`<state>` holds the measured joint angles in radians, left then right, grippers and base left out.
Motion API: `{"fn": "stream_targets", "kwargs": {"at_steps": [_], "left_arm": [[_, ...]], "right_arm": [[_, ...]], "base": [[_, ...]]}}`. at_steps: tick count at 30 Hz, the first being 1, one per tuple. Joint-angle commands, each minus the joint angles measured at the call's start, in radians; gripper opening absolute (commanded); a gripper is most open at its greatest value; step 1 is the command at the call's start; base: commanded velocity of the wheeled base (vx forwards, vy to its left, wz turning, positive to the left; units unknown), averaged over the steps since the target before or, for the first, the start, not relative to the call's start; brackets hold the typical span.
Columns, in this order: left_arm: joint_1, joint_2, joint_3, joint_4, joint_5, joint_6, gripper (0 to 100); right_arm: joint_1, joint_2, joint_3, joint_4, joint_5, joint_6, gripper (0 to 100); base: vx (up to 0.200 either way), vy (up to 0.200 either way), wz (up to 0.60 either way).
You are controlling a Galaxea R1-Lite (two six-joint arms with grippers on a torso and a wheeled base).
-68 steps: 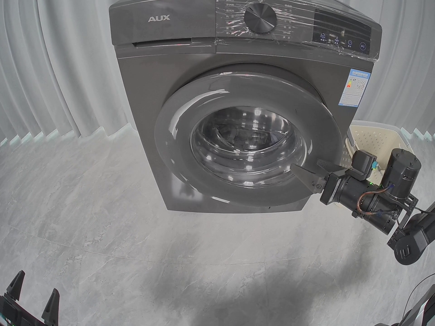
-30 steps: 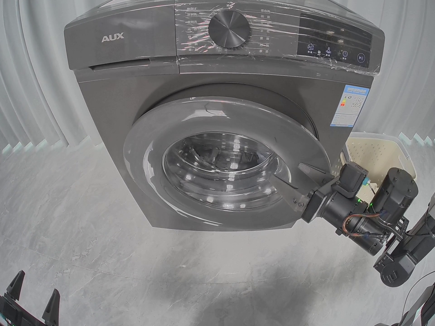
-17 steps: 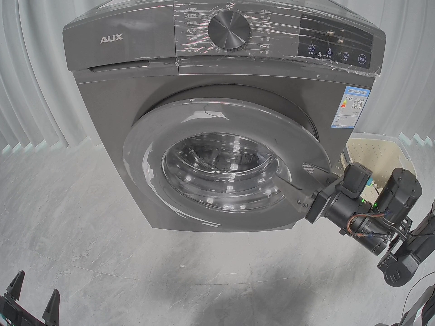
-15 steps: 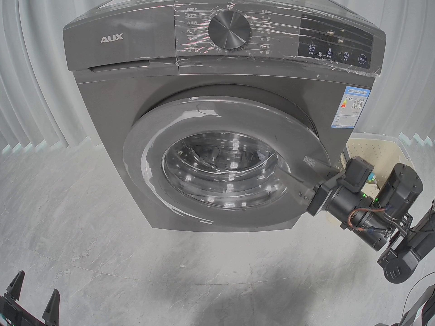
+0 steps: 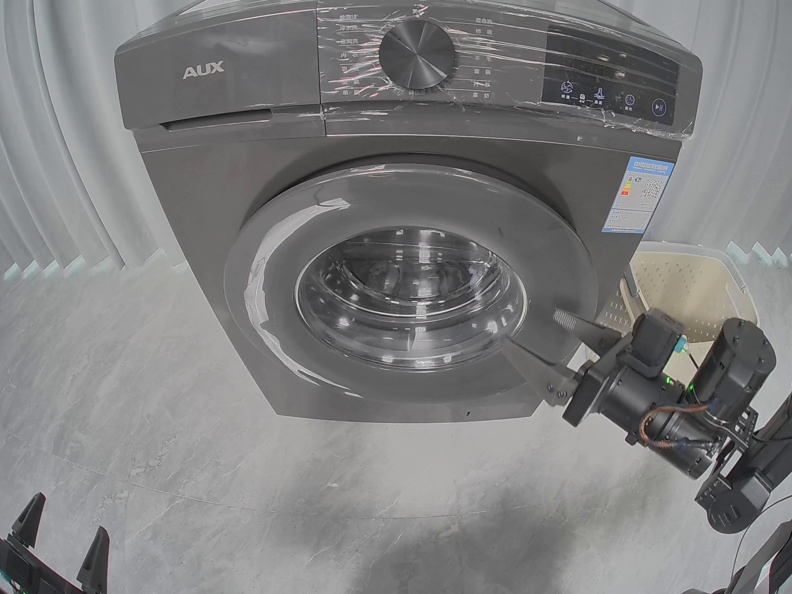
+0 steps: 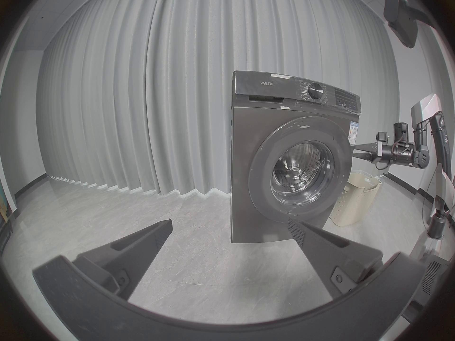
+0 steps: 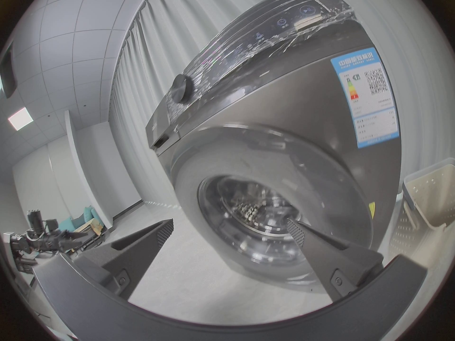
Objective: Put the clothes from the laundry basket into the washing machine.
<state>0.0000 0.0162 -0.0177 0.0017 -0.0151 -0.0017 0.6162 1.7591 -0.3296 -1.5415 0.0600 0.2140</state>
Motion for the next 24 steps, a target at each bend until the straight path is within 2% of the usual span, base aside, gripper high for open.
{"fn": "stream_targets", "kwargs": {"at_steps": [1, 3, 11, 15, 20, 24], "left_arm": [[0.000, -0.016, 0.018, 0.000, -0.002, -0.001, 100], [0.000, -0.015, 0.018, 0.000, -0.002, -0.001, 100], [0.000, -0.015, 0.018, 0.000, 0.000, -0.003, 100], [0.000, -0.015, 0.016, -0.002, -0.003, -0.009, 100], [0.000, -0.015, 0.016, -0.002, -0.005, -0.011, 100], [0.000, -0.015, 0.018, -0.002, -0.005, -0.011, 100]], "right_arm": [[0.057, -0.033, 0.080, 0.000, 0.004, -0.002, 100], [0.074, -0.032, 0.087, 0.000, 0.003, -0.001, 100], [0.057, -0.027, 0.026, 0.000, 0.001, -0.001, 100], [-0.001, -0.023, -0.028, 0.001, 0.001, -0.007, 100], [-0.090, -0.007, -0.117, 0.003, -0.011, -0.005, 100], [-0.108, -0.012, -0.121, 0.004, -0.023, -0.007, 100]], "base": [[0.200, 0.000, 0.00], [0.200, 0.000, 0.00], [0.200, 0.000, 0.00], [0.200, 0.000, 0.00], [0.000, 0.000, 0.00], [0.000, 0.000, 0.00]]}}
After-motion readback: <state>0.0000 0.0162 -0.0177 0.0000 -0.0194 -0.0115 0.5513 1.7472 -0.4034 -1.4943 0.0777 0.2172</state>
